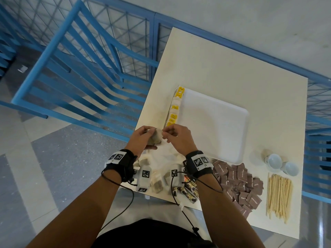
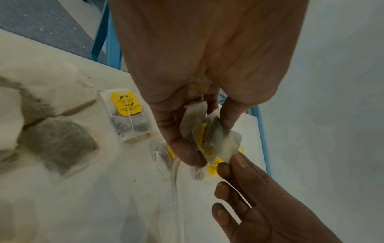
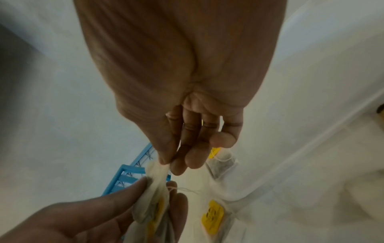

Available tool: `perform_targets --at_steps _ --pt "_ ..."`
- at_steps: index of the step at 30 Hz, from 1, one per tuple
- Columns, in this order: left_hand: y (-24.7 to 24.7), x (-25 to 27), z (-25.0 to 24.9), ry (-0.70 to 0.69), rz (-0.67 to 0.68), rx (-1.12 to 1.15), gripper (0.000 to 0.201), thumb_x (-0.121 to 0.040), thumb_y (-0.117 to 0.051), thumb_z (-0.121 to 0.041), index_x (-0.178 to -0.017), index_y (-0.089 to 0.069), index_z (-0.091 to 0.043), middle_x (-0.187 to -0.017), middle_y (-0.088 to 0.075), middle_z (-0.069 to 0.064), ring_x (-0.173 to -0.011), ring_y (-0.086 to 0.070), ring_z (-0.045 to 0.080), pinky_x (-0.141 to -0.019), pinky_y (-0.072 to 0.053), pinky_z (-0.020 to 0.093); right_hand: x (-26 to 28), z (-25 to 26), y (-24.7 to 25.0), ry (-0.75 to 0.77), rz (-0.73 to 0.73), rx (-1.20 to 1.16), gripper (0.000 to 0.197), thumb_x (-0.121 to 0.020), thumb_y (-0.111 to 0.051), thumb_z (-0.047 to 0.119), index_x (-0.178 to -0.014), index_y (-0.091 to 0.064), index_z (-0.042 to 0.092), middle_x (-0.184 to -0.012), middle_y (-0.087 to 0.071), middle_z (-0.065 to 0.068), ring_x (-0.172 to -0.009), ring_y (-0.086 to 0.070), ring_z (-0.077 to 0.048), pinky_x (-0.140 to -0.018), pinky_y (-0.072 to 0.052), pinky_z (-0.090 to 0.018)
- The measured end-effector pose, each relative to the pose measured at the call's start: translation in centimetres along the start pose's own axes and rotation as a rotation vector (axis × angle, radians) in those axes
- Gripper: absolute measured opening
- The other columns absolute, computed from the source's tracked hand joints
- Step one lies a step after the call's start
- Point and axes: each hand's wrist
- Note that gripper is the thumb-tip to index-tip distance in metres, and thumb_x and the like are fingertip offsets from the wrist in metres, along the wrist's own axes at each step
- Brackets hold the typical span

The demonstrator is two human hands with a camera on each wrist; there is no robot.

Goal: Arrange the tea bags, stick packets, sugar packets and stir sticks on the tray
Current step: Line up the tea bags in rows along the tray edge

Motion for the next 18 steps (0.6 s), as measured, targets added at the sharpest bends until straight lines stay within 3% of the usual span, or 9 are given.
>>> perform_targets --at_steps 4,7,9,13,16,18 --pt "0.0 -0.1 0.2 0.045 -0.03 0.02 0.017 -0.102 -0.061 -0.025 -0.107 -0.068 -0.011 -0.123 -0.065 0.025 -0.103 -0.071 0.044 -0.069 -0.06 0.04 0.2 0.2 0.5 -0.004 -0.006 -0.005 0.008 -0.091 -0.072 0.016 -0.097 -0.07 0.011 -0.082 -0.075 -0.002 -0.063 -0.069 -0.011 -0.061 -0.05 -0.015" --pt "-0.2 0.2 0.0 0.037 -0.006 0.032 0.016 -0.102 -0.062 -0.022 -0.108 -0.068 -0.01 -0.117 -0.067 0.02 -0.102 -0.071 0.043 -0.071 -0.061 0.041 0.3 0.2 0.4 -0.039 0.034 -0.005 0.022 -0.089 -0.075 0.024 -0.108 -0.07 0.015 -0.09 -0.075 0.0 -0.068 -0.072 -0.014 -0.059 -0.049 -0.016" --pt "-0.3 0.3 0.0 0.033 -0.008 0.018 0.017 -0.101 -0.063 -0.022 -0.11 -0.069 -0.009 -0.116 -0.067 0.019 -0.103 -0.071 0.042 -0.071 -0.061 0.04 0.2 0.1 0.3 -0.023 0.041 0.049 0.02 -0.089 -0.075 0.023 -0.106 -0.072 0.014 -0.088 -0.075 0.0 -0.067 -0.071 -0.01 -0.06 -0.048 -0.014" --pt "-0.1 0.1 0.2 0.042 -0.064 -0.01 0.018 -0.103 -0.059 -0.027 -0.104 -0.07 -0.013 -0.117 -0.069 0.017 -0.1 -0.07 0.037 -0.067 -0.06 0.037 0.0 0.1 0.5 -0.018 -0.053 0.06 0.01 -0.092 -0.07 0.017 -0.1 -0.073 0.013 -0.084 -0.074 0.001 -0.062 -0.069 -0.005 -0.062 -0.049 -0.011" --pt "0.3 -0.2 0.5 0.045 -0.115 -0.054 0.018 -0.105 -0.056 -0.025 -0.102 -0.068 -0.012 -0.112 -0.068 0.015 -0.089 -0.069 0.027 -0.064 -0.061 0.035 -0.2 -0.3 1.1 -0.029 -0.132 0.072 0.008 -0.094 -0.067 0.017 -0.1 -0.072 0.014 -0.089 -0.074 -0.001 -0.067 -0.07 -0.014 -0.061 -0.05 -0.012" --pt "0.7 -0.3 0.7 0.054 -0.134 -0.072 0.019 -0.105 -0.056 -0.025 -0.105 -0.068 -0.011 -0.114 -0.068 0.014 -0.089 -0.068 0.026 -0.062 -0.061 0.034 -0.5 -0.9 1.5 -0.011 -0.18 0.128 0.008 -0.095 -0.065 0.017 -0.098 -0.072 0.016 -0.087 -0.072 0.003 -0.073 -0.069 -0.016 -0.065 -0.053 -0.016"
Point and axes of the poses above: each hand's wrist, its own x-axis away from the middle knuckle, its own y-axis out of the back of the hand, z = x × y
